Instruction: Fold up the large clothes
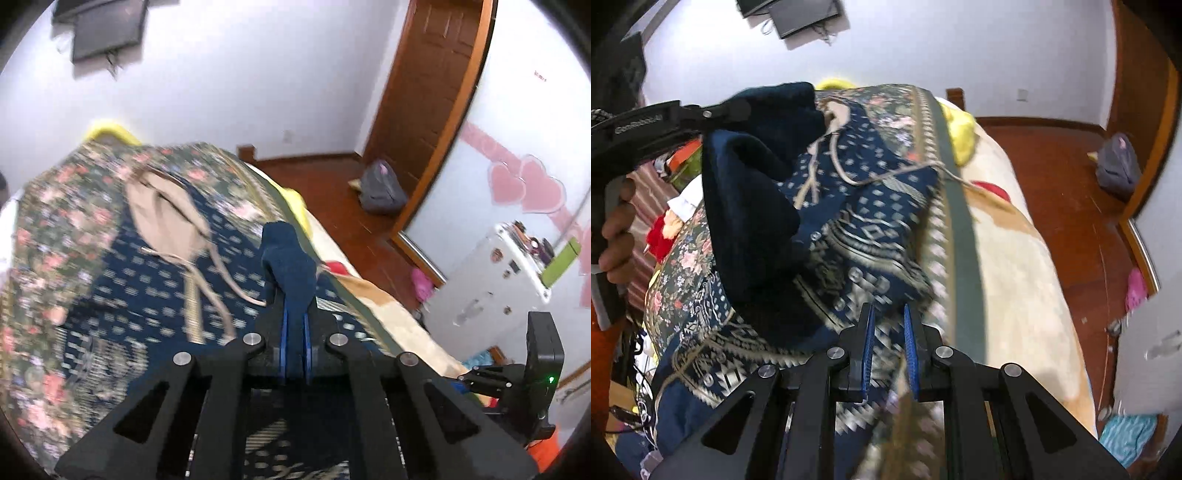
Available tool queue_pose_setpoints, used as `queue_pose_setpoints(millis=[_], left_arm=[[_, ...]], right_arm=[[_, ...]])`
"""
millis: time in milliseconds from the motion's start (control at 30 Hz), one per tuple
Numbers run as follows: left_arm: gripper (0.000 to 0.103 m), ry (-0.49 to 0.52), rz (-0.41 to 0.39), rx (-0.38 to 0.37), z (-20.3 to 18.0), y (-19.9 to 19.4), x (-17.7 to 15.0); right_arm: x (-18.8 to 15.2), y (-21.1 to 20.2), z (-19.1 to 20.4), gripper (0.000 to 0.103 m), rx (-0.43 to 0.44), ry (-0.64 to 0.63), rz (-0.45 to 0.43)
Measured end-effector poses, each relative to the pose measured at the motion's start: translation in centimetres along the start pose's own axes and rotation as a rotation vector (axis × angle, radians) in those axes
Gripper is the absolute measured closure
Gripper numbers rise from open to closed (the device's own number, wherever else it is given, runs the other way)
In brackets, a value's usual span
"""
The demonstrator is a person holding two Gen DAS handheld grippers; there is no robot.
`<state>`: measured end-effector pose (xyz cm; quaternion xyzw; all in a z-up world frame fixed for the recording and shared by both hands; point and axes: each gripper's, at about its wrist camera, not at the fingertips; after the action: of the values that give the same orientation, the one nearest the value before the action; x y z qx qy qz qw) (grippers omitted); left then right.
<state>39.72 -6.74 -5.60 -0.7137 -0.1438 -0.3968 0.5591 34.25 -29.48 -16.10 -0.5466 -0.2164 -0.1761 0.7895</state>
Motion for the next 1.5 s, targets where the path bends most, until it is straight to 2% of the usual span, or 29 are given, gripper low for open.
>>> queue_pose_setpoints(millis=[133,167,233,333,467,633,767,867,900,933,1033,1067,1133,1267,1367,1433,1500], left_arm=[[0.097,-0.038,-0.033,0.083,3.4,-1.7,-1.4],[0.097,-0.045,-0.035,0.135,4.7,-2.1,-2.2],[0.097,-0.065,-0.021,0.194,6.9,-2.1,-3.9],[0.097,-0.117,0.025,0.227,9.3,-1.8,-7.1],[0.097,-0.219,0.121,0.194,12.4,-0.8,-13.4],[0.094,-0.248,0.204,0.152,13.3,-0.7,-19.0],[0.089,-0.242,0.248,0.085,13.0,-1.3,-21.7],[0.079,-0.243,0.237,0.074,13.1,-2.7,-22.1],[0.071,-0.251,0.233,0.075,13.3,-3.2,-22.2],[0.057,-0.261,0.229,0.085,13.7,-3.7,-22.2],[0.041,-0.288,0.169,0.182,15.2,-5.6,-21.7],[0.041,-0.312,0.162,0.212,16.2,-5.9,-21.5],[0.041,-0.378,0.170,0.207,18.1,-5.7,-21.3],[0.041,-0.468,0.198,0.133,19.9,-2.9,-21.3],[0.041,-0.479,0.264,0.102,19.7,0.5,-21.4],[0.041,-0.448,0.306,0.081,18.9,2.4,-21.4],[0.041,-0.406,0.332,0.105,17.8,4.0,-21.7]], right_arm=[[0.9,1.4,2.6,0.091,-0.066,-0.077,-0.011],[1.2,1.8,3.2,0.091,-0.095,-0.100,-0.015],[1.7,2.4,3.8,0.091,-0.136,-0.139,-0.021],[2.3,4.7,3.9,0.091,-0.224,-0.178,0.002],[1.8,8.4,3.3,0.091,-0.322,-0.220,0.072],[0.6,9.3,4.9,0.091,-0.452,-0.318,0.026],[0.6,9.7,5.5,0.091,-0.512,-0.312,0.015],[0.6,9.7,5.4,0.091,-0.531,-0.291,0.005],[0.7,9.6,5.4,0.091,-0.538,-0.277,-0.002],[0.7,9.6,5.4,0.091,-0.544,-0.269,-0.007],[0.6,9.8,5.3,0.091,-0.551,-0.265,-0.009],[0.6,9.7,5.3,0.091,-0.553,-0.268,-0.010],[0.6,9.2,5.6,0.091,-0.540,-0.266,-0.015],[1.4,6.7,5.1,0.091,-0.391,-0.203,-0.030],[2.3,5.6,4.1,0.091,-0.356,-0.170,-0.028],[2.6,5.7,3.4,0.091,-0.358,-0.170,-0.015],[2.7,5.9,2.9,0.091,-0.359,-0.177,-0.009]])
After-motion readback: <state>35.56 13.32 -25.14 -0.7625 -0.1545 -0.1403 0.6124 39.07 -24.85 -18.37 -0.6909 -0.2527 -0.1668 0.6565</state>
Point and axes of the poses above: each gripper's, at about its wrist camera, not at the fingertips, and y roughly the way its jaws point, z to its left, x to its top, and after that the axes turned 9 degrees about y, right-handed
